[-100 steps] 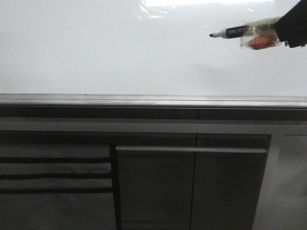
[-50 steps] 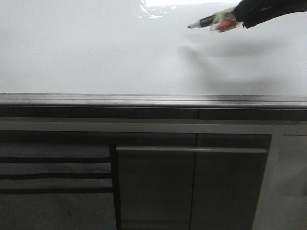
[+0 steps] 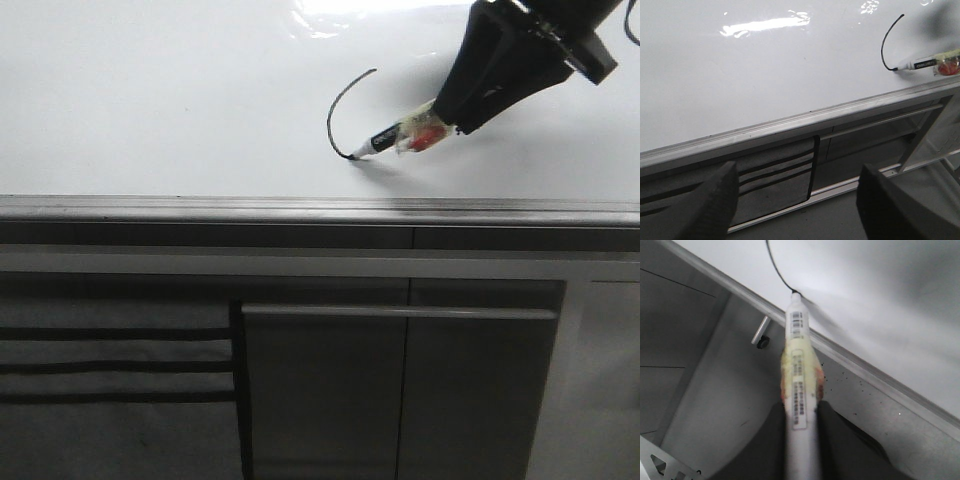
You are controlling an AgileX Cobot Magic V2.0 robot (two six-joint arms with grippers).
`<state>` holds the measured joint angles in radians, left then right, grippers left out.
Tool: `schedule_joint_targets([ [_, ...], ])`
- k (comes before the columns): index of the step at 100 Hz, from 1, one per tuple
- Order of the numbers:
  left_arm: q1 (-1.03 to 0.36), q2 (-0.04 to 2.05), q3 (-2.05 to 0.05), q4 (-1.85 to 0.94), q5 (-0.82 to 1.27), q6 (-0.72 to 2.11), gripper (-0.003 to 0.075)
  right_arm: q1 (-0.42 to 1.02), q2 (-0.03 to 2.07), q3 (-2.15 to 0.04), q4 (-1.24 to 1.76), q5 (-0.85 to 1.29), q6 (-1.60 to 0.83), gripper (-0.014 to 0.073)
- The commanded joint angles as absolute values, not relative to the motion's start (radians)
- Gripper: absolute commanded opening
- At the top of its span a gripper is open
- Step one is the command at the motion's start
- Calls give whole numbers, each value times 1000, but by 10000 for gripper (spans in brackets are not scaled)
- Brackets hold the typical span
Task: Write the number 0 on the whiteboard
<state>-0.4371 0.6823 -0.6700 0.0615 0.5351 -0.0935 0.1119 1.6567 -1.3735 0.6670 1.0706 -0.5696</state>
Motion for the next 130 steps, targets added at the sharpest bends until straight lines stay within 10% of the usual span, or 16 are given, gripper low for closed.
schedule_joint_targets([
  [1, -436, 682, -696, 68, 462, -100, 462, 65, 1595, -1428, 649, 984, -538, -4],
  [65, -463, 682, -710, 30, 466, 104, 462, 239, 1423, -1475, 657, 1093, -808, -4],
  [130, -939, 987, -878, -193, 560, 558, 463, 532, 1285, -1301, 656, 1185, -1304, -4],
])
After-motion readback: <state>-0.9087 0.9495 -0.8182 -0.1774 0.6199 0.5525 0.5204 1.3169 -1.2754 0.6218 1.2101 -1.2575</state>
